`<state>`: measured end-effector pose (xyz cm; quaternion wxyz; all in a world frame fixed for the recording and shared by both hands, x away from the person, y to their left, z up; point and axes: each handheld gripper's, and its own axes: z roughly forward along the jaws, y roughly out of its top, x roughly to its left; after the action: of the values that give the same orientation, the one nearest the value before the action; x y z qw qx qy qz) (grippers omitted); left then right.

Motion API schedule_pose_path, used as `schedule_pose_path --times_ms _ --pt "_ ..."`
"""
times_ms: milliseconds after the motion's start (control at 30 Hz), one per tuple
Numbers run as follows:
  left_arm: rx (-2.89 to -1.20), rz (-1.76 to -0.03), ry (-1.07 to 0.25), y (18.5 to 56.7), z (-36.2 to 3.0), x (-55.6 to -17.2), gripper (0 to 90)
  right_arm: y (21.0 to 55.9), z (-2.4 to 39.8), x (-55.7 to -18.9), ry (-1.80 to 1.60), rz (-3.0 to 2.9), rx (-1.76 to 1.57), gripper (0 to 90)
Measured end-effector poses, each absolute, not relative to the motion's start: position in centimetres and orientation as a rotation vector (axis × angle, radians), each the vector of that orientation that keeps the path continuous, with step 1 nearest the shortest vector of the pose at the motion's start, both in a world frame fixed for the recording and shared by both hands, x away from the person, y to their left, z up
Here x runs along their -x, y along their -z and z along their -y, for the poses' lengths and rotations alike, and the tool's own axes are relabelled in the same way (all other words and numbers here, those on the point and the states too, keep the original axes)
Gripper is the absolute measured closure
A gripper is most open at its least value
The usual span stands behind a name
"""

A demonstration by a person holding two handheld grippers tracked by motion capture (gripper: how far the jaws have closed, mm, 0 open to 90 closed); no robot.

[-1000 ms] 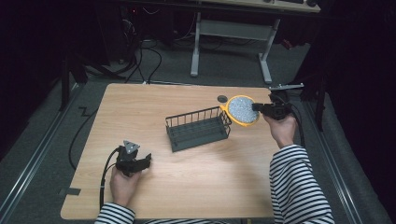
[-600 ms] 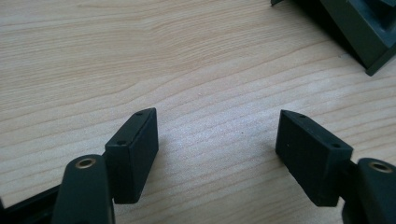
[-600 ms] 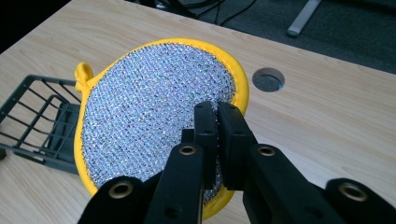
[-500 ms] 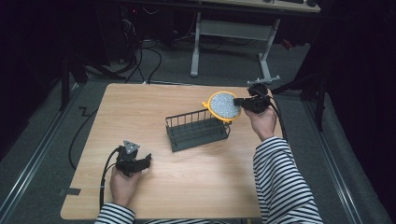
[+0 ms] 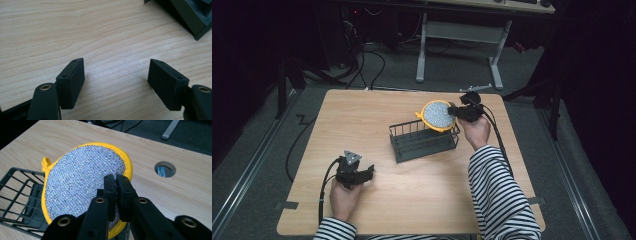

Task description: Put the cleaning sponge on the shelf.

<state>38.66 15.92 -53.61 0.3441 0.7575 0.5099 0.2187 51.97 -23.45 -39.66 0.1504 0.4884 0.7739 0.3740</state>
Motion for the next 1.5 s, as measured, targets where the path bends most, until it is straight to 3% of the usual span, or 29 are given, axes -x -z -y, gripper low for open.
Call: schedule_pose_path --times_ms 1500 --pt "-1.972 -1.323 -0.573 53.6 -15.9 -38.6 30.4 43.0 23.0 -50.2 -1.021 -2.357 -1.318 87.6"
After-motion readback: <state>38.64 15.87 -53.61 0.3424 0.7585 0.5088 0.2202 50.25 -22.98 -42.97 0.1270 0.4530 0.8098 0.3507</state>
